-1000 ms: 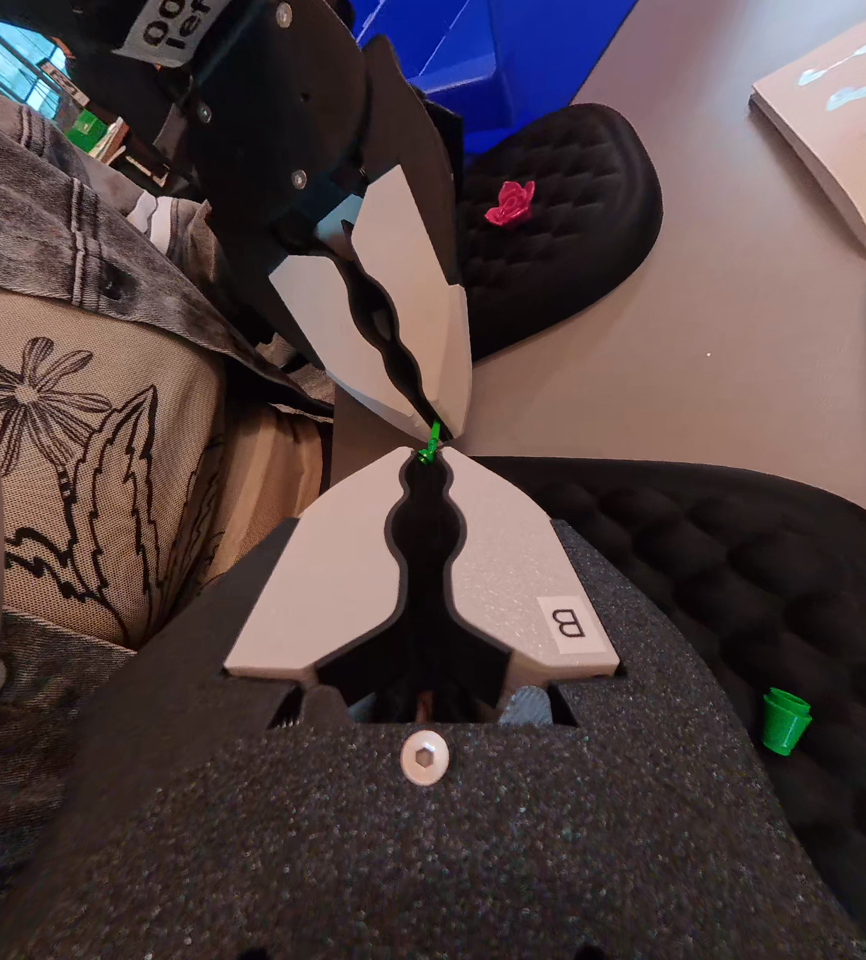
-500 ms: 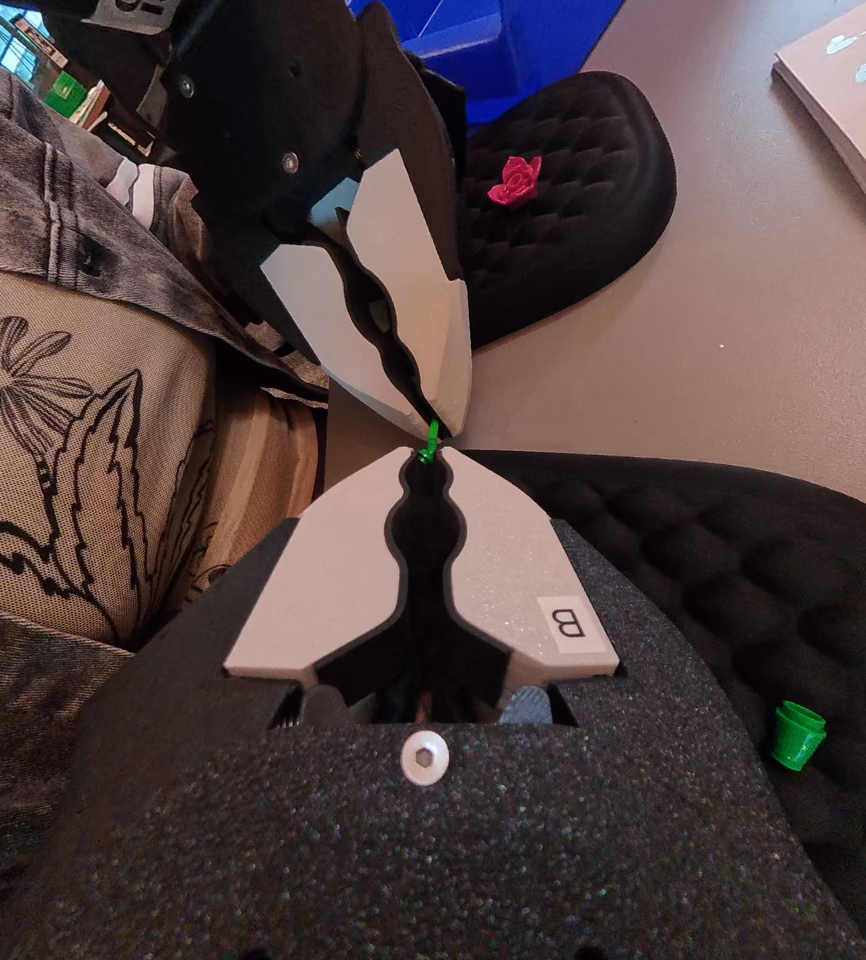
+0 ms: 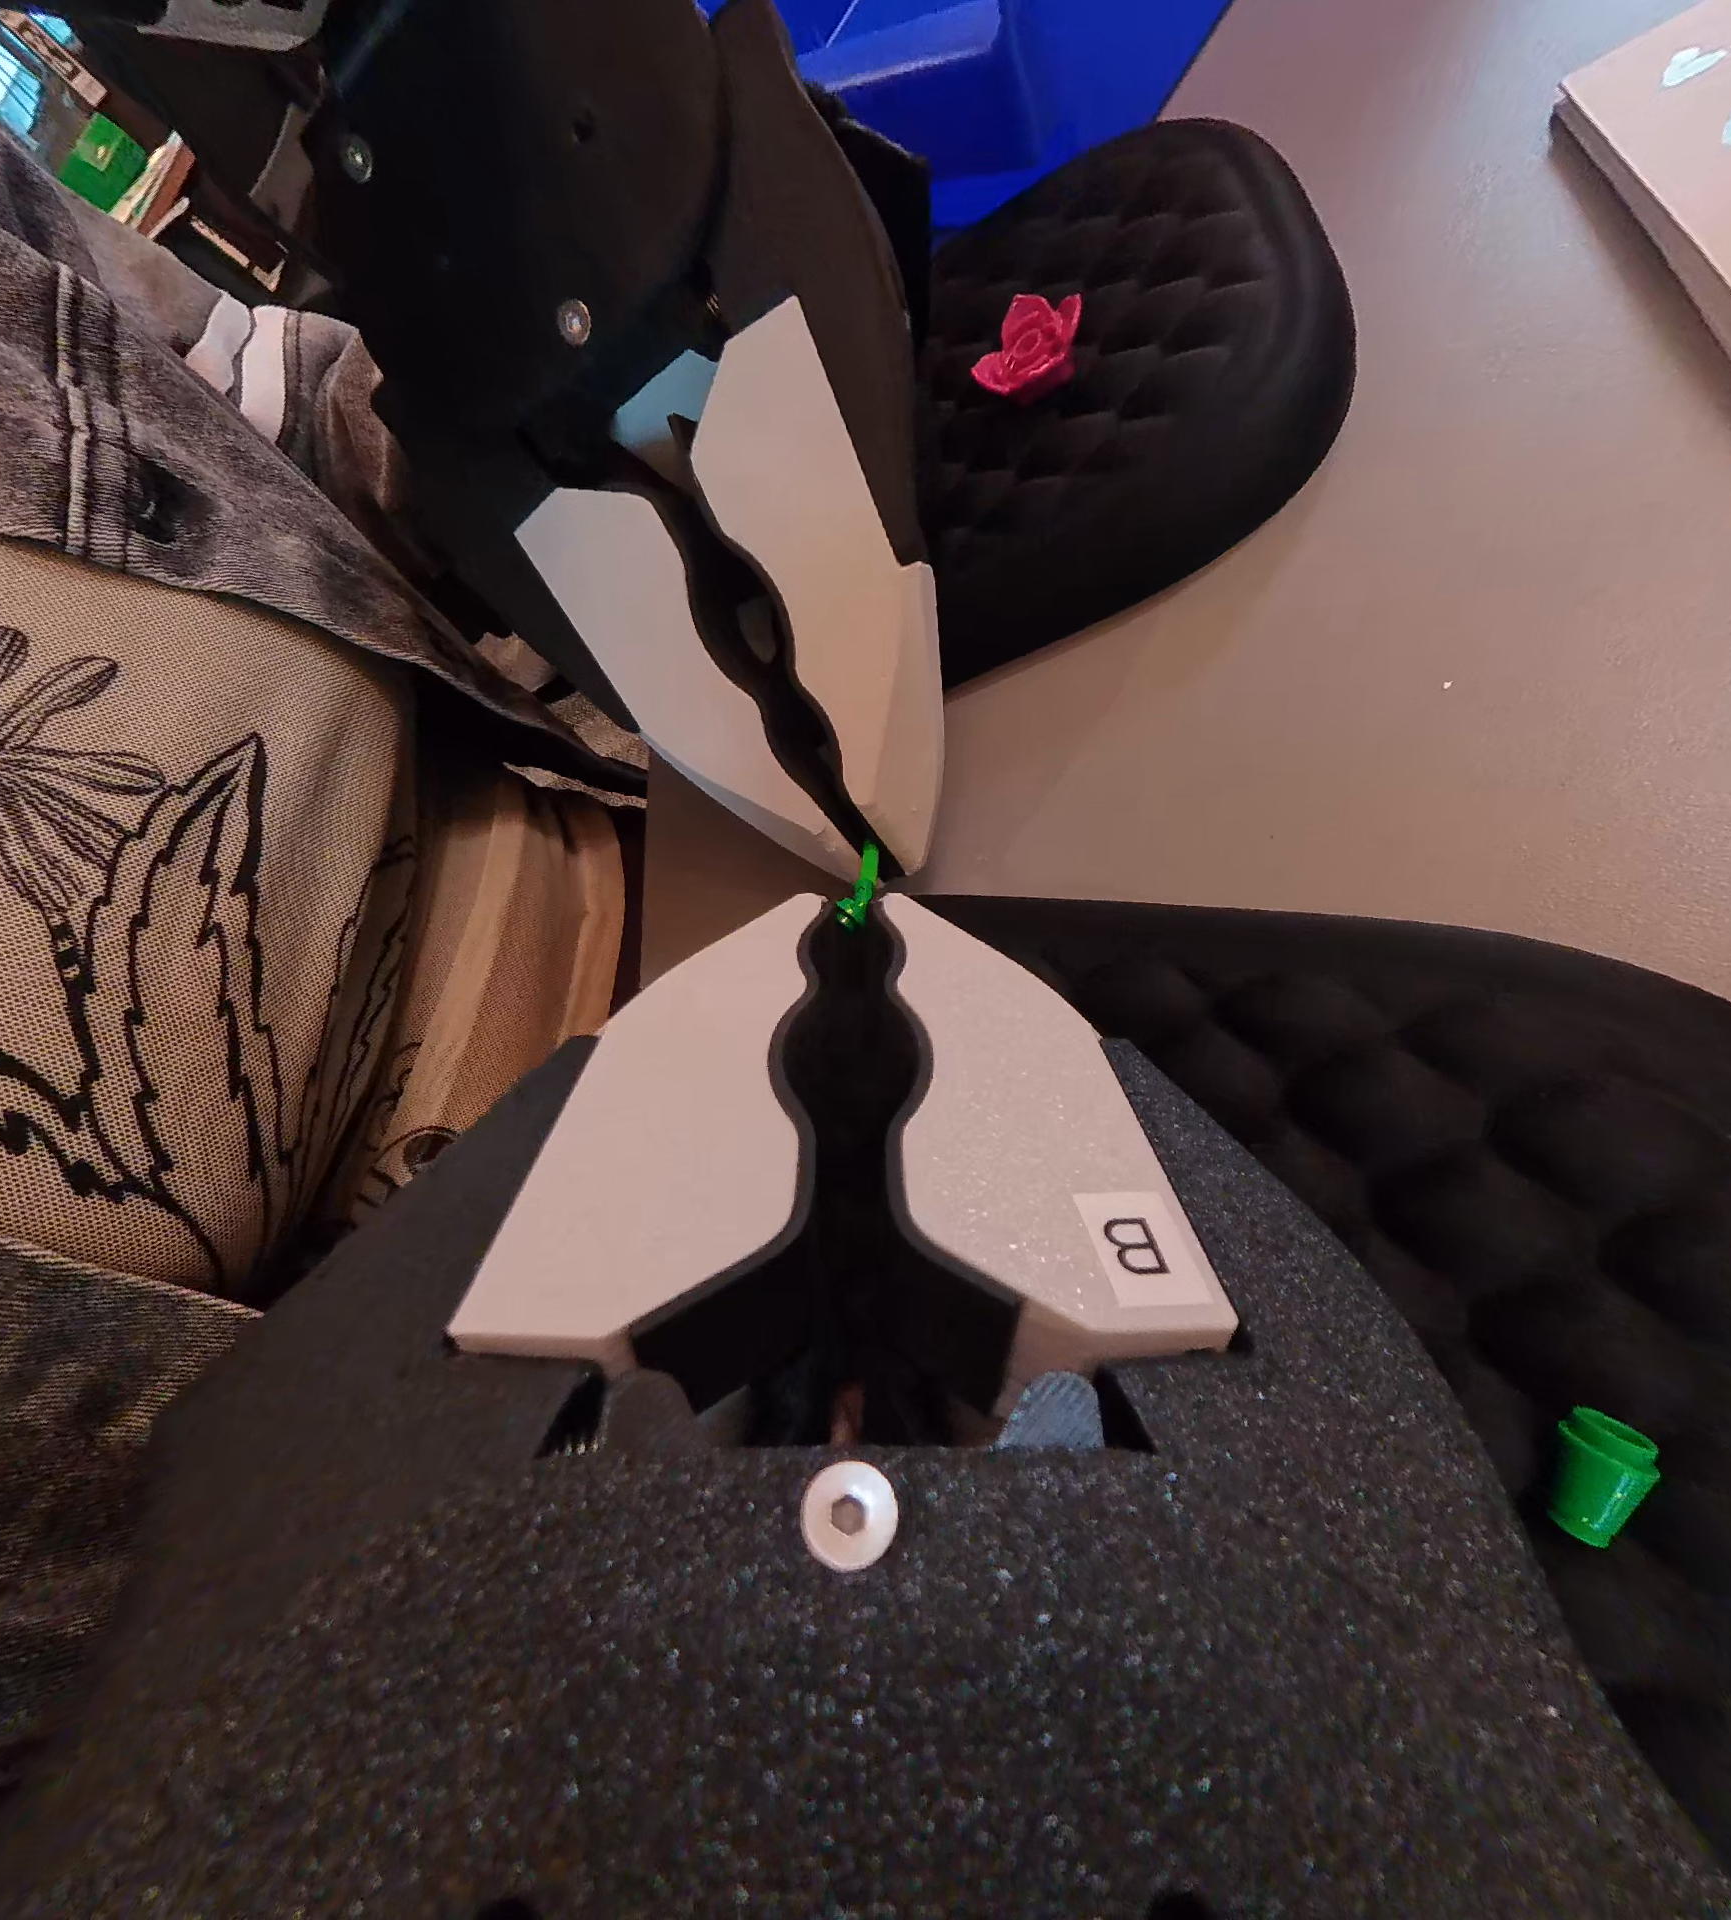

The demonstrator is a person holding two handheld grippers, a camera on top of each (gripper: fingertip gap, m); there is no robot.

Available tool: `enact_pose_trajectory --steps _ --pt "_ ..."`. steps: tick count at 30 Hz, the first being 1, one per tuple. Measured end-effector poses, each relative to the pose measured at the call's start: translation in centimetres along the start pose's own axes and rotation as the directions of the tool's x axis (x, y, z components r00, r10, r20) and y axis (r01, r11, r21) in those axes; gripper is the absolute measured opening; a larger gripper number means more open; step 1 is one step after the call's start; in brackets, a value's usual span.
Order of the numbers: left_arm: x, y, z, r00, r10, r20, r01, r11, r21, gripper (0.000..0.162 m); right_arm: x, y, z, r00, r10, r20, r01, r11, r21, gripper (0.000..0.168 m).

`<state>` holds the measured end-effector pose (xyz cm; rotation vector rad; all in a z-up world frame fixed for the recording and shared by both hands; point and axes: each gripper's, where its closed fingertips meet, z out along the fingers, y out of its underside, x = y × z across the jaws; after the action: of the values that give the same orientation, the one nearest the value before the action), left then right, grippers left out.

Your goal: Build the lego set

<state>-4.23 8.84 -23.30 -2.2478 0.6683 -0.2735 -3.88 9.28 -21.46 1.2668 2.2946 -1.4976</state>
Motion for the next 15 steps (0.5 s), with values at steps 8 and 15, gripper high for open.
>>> enact_pose_trajectory --steps 8,15 --pt "-0.01 0.01 -0.02 1.0 -0.004 -0.003 0.004 1.0 0.004 0.003 0.05 0.02 0.05 1.0 -0.003 -0.007 0.003 1.0 0.0 0.006" --pt "-0.04 0.01 -0.02 1.0 -0.007 -0.005 0.007 1.0 0.005 0.003 0.07 0.06 0.09 1.0 -0.002 -0.008 0.002 1.0 -0.002 0.006"
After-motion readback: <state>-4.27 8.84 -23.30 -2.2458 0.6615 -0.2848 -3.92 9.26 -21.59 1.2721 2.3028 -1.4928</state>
